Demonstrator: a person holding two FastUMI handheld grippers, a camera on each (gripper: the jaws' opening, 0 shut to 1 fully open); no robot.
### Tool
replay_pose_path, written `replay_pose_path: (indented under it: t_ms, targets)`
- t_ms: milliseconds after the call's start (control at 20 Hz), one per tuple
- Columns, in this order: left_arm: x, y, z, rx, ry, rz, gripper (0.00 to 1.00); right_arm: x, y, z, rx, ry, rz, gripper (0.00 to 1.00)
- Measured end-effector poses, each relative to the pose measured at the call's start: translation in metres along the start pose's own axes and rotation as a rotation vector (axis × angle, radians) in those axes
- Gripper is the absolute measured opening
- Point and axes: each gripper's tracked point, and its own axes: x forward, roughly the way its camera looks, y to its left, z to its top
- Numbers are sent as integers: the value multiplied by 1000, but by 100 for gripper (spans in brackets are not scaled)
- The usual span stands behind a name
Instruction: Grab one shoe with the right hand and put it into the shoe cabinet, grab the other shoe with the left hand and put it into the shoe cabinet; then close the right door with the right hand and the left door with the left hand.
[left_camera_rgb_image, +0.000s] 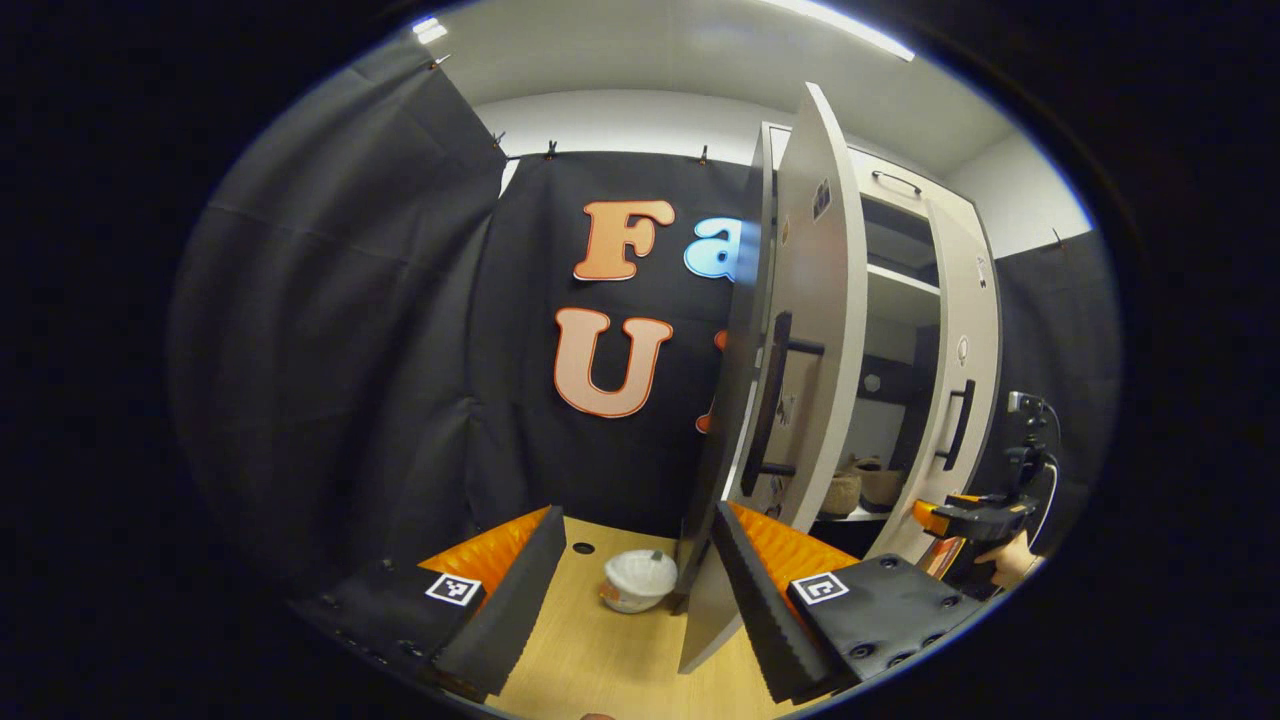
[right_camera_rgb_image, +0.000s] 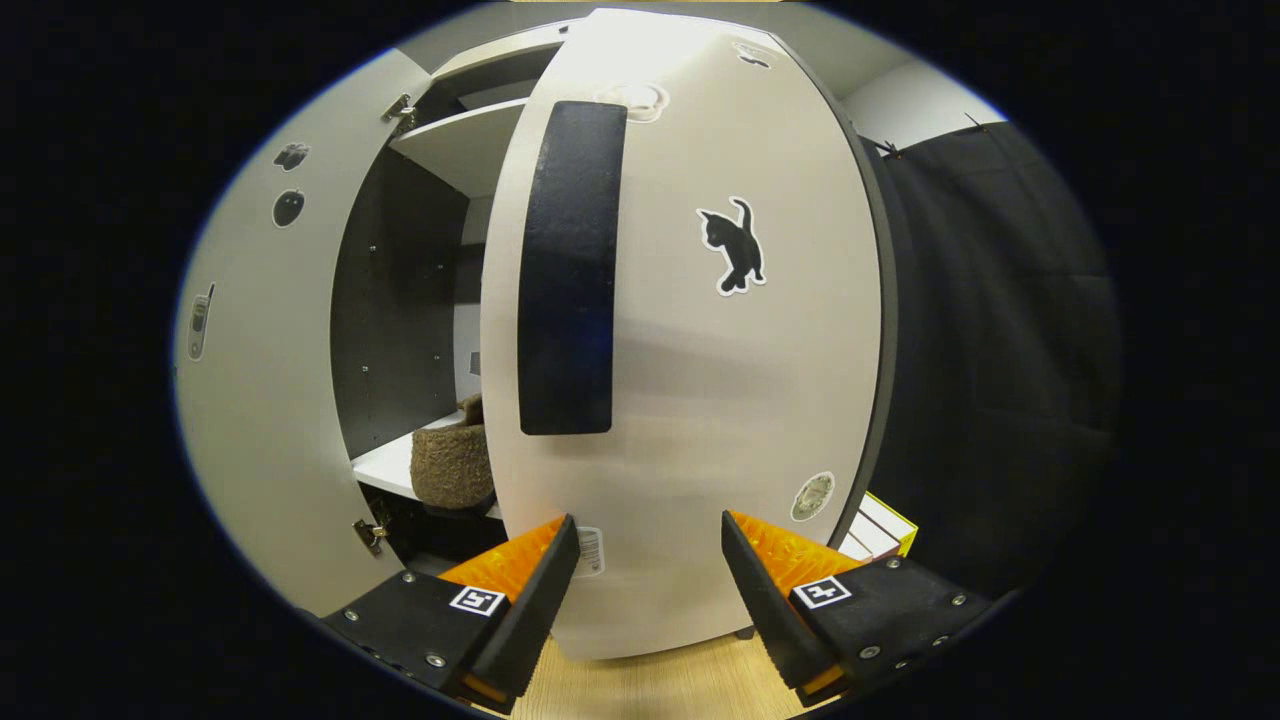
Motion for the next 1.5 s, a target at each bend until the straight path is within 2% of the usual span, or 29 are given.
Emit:
replay_pose_path:
  t_ms: [100, 150, 250, 450, 650, 850, 950, 1250, 1300, 1450, 1500]
  targets:
    - [14, -3, -16, 8, 23, -5, 97, 3, 0, 0, -3, -1, -2, 89]
    - [19, -7, -23, 7, 35, -14, 99, 4, 1, -1, -2, 2, -2, 89]
    - [25, -12, -34, 13, 51, -34, 94, 2, 2, -3, 8, 14, -1, 89]
    - [60, -19, -50, 39, 85, -50, 99, -5, 4, -7, 23, 28, 18, 90]
    - [88, -30, -63, 27, 120, -80, 98, -32, -6, -5, 28, 20, 22, 91]
    - [82, -37, -68, 82, 118, -87, 99, -49, -18, 6, 50, 1, 11, 92]
    - [83, -46, -69, 84, 127, -117, 99, -55, -25, 11, 55, -10, 1, 92]
    - [92, -111, -80, 90, 139, -250, 94, -73, -46, 26, 53, -41, -23, 92]
    - [93, -123, -79, 85, 140, -265, 96, -76, -52, 27, 49, -46, -26, 92]
    - [101, -147, -80, 95, 137, -272, 99, -85, -66, 31, 34, -57, -27, 92]
    - [107, -153, -81, 95, 140, -268, 96, -87, -69, 32, 32, -59, -21, 92]
